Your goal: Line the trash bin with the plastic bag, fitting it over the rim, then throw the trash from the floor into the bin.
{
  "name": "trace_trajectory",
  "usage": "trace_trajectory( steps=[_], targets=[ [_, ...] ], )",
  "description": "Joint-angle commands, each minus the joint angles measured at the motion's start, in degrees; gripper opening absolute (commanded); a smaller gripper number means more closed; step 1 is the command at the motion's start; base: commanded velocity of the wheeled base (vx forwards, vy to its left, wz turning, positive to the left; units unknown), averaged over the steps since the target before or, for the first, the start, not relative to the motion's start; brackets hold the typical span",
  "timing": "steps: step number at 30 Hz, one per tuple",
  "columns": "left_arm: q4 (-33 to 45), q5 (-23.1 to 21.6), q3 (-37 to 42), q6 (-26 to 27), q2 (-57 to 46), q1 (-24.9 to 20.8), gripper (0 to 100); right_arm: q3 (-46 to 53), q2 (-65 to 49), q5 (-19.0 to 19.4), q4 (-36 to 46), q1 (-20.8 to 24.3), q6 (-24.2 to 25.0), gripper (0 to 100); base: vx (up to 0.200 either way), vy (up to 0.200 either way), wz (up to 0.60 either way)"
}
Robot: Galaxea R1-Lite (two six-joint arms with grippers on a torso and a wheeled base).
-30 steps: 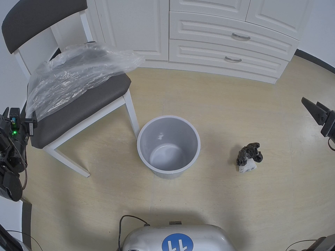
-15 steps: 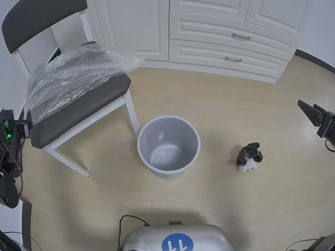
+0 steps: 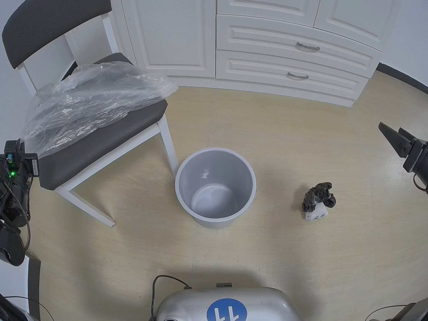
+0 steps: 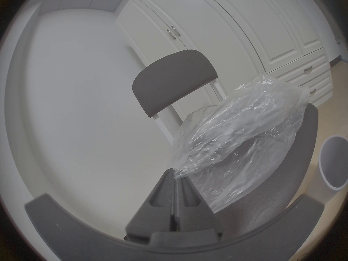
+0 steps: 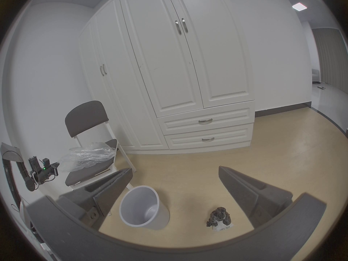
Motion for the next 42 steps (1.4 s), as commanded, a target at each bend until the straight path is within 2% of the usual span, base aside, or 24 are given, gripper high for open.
trace_trajectory(
  steps=[1, 3, 6, 10, 13, 16, 17, 20, 23, 30, 34, 38, 39, 40, 42],
  targets=[
    [0.0, -0.1, -0.8, 0.6, -0.2, -0.9, 0, 0.3, 0.5, 0.0, -0.3, 0.1, 0.0, 100, 0.0, 0.0, 0.0],
    [0.1, -0.5, -4.1, 0.5, 0.3, -4.5, 0, 0.3, 0.2, 0.0, -0.3, 0.2, 0.0, 100, 0.0, 0.0, 0.0],
    [0.1, -0.4, -7.6, 0.4, 2.2, -7.0, 0, 0.6, -0.3, 0.0, -0.3, 0.5, -0.4, 100, 0.0, 0.0, 0.0],
    [0.1, -0.5, -8.8, -0.3, 3.4, -6.7, 0, 0.5, -0.7, -0.1, -0.4, 0.6, -0.7, 100, 0.0, 0.0, 0.0],
    [0.1, -0.2, -7.3, -3.6, 3.6, -5.9, 0, 0.7, -0.6, -0.1, -0.3, 0.6, -0.7, 100, 0.0, 0.0, 0.0],
    [0.1, -0.1, -3.2, -7.8, 2.5, -4.9, 0, 0.9, -0.2, -0.1, -0.3, 0.6, -0.7, 100, 0.0, 0.0, 0.0],
    [0.1, -0.1, 1.4, -10.7, 0.4, -4.2, 0, 0.9, -0.1, -0.1, -0.3, 0.6, -0.7, 100, 0.0, 0.0, 0.0],
    [0.1, -0.3, 7.5, -15.0, -2.3, -3.6, 0, 0.9, -0.1, -0.1, -0.3, 0.6, -0.6, 100, 0.0, 0.0, 0.0],
    [0.1, -0.6, 7.4, -16.2, -2.7, -3.7, 0, 0.9, -0.1, -0.1, -0.3, 0.6, -0.6, 100, 0.0, 0.0, 0.0],
    [0.1, -1.5, -0.5, -16.3, -1.3, -5.1, 0, 1.7, -0.4, -0.7, -0.2, 1.0, -0.8, 100, 0.0, 0.0, 0.0],
    [0.1, -3.2, -2.8, -16.3, 1.2, -7.5, 0, 1.7, 0.0, -4.8, -0.3, 2.1, -1.5, 100, 0.0, 0.0, 0.0],
    [0.1, -3.3, -4.4, -16.3, 2.1, -11.0, 0, 1.7, -0.9, -9.9, -0.3, 7.9, -2.4, 100, 0.0, 0.0, 0.0],
    [0.1, -3.3, -4.4, -16.3, 2.1, -11.0, 0, 1.7, -0.9, -9.9, -0.3, 7.9, -2.4, 100, 0.0, 0.0, 0.0],
    [0.1, -3.3, -6.9, -16.3, 2.9, -13.3, 0, 1.2, -0.7, -13.6, -0.3, 10.8, -2.8, 100, 0.0, 0.0, 0.0],
    [0.1, -3.3, -9.2, -16.3, 3.8, -15.1, 0, -0.2, -0.1, -14.7, -0.2, 12.0, -2.8, 100, 0.0, 0.0, 0.0]
  ],
)
